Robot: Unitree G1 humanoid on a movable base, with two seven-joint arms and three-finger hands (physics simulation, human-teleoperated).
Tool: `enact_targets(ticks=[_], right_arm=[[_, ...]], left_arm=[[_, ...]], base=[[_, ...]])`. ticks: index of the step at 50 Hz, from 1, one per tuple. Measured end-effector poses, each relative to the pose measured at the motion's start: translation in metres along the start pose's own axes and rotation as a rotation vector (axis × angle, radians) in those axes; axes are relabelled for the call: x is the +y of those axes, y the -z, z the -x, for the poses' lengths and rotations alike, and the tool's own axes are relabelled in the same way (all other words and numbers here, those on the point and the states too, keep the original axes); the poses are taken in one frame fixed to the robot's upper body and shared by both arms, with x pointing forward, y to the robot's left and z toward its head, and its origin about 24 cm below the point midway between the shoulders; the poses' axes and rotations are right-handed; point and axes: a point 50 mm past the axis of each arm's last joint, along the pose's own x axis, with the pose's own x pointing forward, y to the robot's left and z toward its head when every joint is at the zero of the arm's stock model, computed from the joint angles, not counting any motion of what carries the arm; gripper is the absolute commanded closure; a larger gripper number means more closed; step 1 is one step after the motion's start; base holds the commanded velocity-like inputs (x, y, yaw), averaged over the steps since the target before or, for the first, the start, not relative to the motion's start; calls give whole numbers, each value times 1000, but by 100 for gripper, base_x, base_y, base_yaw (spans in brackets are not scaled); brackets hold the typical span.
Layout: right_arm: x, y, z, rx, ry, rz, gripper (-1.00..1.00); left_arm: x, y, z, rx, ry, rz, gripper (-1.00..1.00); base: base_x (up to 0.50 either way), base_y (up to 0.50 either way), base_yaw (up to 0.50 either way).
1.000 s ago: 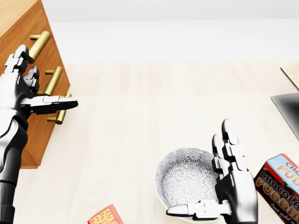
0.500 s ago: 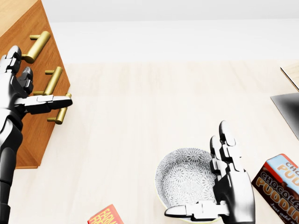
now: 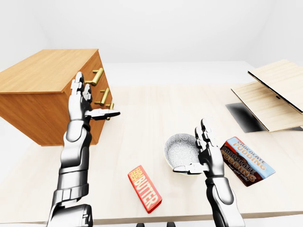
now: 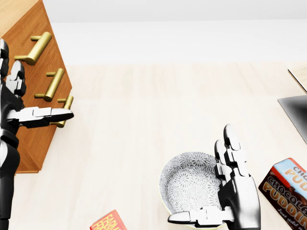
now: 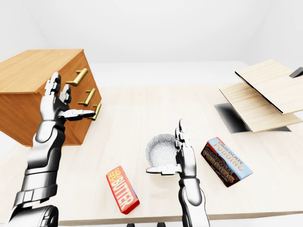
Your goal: Close the top drawer of the cabinet and put the bowl on top of it.
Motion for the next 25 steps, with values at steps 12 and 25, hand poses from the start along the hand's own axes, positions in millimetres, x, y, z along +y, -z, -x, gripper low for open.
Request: enact_targets(ticks=[12,25], right_arm=[[0,0,1,1,-1,0,-100],[1,0,2,2,-4,0,-100]], left_arm=[[-15,-35,62,-214,50,-4,-100],[-37,-51,126,-272,154,-36,-100]], base=[[0,0,0],[0,0,0]])
